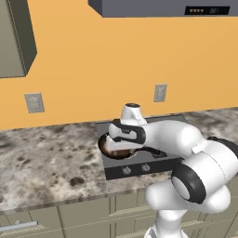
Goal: Place the pan on the front left burner on the stove. Then place the tomato and the onion in the pan and turn on the front left burner.
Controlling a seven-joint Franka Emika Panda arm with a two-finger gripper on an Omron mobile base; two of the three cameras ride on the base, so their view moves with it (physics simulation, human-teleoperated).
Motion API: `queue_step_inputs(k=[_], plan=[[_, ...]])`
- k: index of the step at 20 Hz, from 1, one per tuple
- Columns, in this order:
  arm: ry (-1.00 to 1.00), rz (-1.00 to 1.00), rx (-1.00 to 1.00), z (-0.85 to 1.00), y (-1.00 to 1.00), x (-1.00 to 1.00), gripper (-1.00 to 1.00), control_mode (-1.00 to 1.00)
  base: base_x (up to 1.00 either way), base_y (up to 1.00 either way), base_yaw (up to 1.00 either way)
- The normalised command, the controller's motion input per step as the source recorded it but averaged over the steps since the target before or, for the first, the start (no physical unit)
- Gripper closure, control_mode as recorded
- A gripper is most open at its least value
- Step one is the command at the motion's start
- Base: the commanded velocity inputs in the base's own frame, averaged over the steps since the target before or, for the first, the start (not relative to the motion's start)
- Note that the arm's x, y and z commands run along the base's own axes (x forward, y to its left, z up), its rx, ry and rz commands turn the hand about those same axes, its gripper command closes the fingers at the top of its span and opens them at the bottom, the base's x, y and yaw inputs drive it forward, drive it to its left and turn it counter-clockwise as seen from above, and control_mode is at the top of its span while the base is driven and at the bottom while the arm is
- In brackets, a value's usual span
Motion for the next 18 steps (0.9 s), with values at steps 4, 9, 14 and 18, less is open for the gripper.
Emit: queue_step_inputs(k=[4,9,14,18], plan=[[0.16,0.00,-0.11,-0.12,0.00,0.00,-1.00,-1.00,0.00,0.00,0.00],[0.20,0.00,-0.10,-0.01,0.00,0.00,-1.00,-1.00,0.00,0.00,0.00],[0.02,0.00,0.00,-0.04,0.00,0.00,-1.00,-1.00,0.00,0.00,0.00],[0.00,0.00,0.00,-0.34,-0.01,-0.11,-1.00,-1.00,0.00,0.00,0.00]])
